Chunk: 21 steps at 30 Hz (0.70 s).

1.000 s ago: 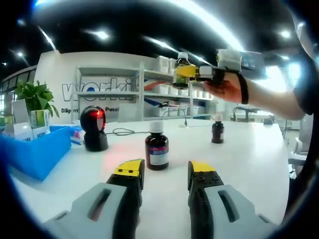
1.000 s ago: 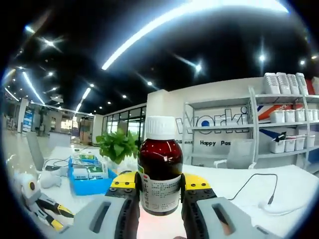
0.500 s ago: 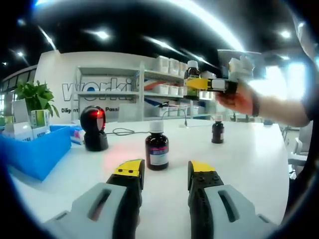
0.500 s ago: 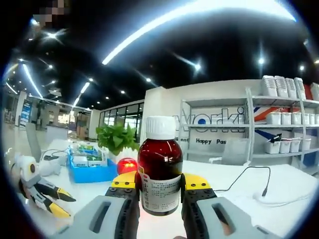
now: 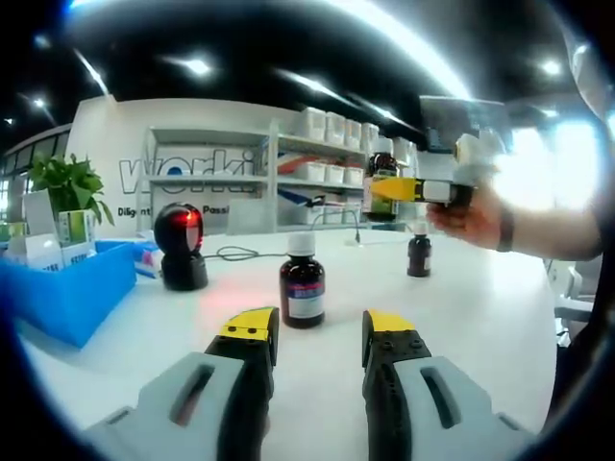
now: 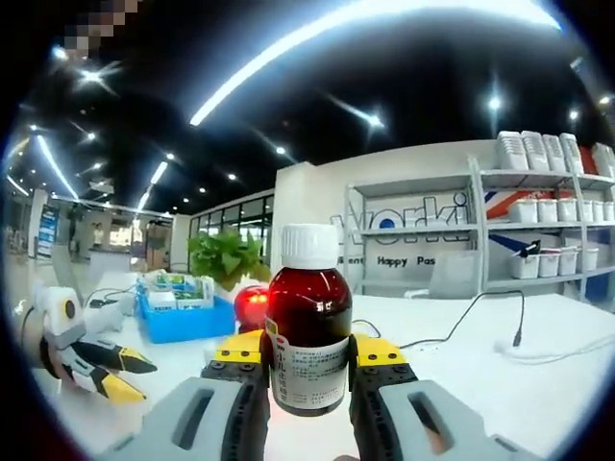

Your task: Rotate the medicine bottle to make it face forward pick up the medicine bottle inspect the drug traceability code place the medicine on the table

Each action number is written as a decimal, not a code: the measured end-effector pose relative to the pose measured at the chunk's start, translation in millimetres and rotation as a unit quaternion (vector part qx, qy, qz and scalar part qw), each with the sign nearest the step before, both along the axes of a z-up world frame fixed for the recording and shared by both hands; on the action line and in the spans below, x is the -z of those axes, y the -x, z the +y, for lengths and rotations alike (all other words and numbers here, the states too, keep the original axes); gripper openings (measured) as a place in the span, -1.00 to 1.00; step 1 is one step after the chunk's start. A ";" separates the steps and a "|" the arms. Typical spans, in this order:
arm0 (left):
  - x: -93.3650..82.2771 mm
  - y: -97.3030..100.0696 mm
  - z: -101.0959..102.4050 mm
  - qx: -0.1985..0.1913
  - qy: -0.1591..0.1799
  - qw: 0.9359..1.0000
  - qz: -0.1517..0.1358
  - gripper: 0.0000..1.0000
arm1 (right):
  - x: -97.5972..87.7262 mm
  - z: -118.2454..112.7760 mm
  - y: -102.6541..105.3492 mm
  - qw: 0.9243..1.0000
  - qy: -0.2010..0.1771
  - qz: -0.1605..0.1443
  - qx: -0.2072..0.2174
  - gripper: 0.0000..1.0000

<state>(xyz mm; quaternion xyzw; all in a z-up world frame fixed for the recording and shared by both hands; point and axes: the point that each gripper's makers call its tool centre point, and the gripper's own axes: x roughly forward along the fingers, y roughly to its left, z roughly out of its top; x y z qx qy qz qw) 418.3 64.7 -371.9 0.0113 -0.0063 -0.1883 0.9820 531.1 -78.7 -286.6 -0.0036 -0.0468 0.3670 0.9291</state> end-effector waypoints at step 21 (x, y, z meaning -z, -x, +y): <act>0.3 -0.7 0.5 -0.001 0.000 1.000 0.003 -0.49 | 66.8 -1.9 -11.2 0.998 0.019 0.061 0.008 -0.48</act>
